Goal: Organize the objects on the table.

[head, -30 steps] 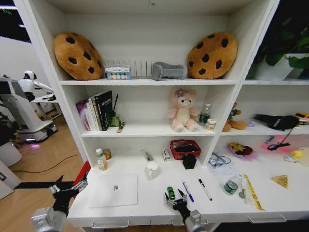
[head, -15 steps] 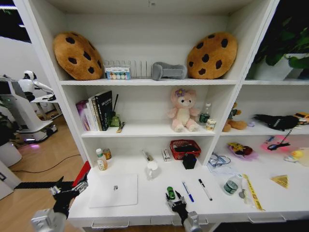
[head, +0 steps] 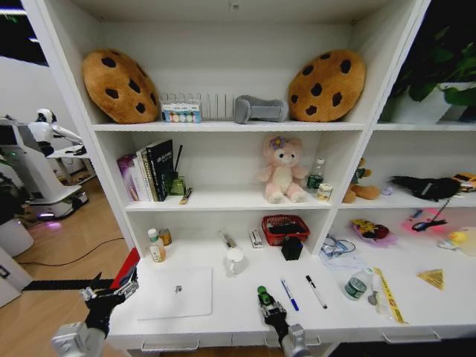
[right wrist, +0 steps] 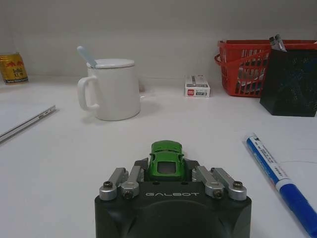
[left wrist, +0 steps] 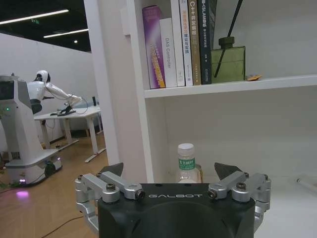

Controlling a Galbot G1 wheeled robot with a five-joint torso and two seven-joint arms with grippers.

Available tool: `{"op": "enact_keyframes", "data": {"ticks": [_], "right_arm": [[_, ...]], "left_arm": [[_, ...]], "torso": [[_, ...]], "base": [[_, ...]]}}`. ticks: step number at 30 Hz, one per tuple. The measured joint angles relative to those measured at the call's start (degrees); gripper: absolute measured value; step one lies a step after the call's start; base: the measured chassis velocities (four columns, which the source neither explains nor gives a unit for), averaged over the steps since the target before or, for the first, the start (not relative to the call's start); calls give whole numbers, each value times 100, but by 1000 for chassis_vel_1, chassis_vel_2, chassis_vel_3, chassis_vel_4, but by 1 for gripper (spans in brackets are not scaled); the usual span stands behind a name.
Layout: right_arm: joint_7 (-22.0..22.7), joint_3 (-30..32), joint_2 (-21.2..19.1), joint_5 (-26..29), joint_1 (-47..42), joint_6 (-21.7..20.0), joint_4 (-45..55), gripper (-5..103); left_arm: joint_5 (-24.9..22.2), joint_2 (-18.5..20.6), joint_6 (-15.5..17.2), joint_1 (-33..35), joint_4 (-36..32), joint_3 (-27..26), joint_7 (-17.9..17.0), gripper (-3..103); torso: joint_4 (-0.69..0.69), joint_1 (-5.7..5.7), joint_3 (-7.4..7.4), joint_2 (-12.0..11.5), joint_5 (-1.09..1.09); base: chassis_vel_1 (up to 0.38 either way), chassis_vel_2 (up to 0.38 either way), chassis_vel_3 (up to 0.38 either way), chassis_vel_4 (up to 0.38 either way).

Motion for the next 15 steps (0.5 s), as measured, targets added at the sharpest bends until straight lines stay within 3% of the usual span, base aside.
{"op": "enact_keyframes", "data": {"ticks": [9, 12, 14, 15], "right_arm": [[-96, 657, -335, 30, -531, 68, 971, 36], [-282, 984, -597, 61, -837, 190, 1474, 36], [-829, 1332, -879, 242, -1124, 282, 1923, 36], [-829, 1332, -879, 242, -1124, 282, 1923, 36]], "left_arm": [[77, -20, -28, -25, 31, 93, 20, 101], [117, -29, -38, -45, 49, 137, 25, 99], [156, -42, -49, -77, 65, 189, 30, 99], [156, -42, -49, -77, 65, 189, 30, 99]], "torso": [[0, 0, 0, 0, 0], [-1, 0, 0, 0, 0], [-1, 0, 0, 0, -1], [-1, 0, 0, 0, -1]], "base": [[0, 0, 0, 0], [0, 0, 0, 0], [0, 0, 0, 0], [0, 0, 0, 0]]}}
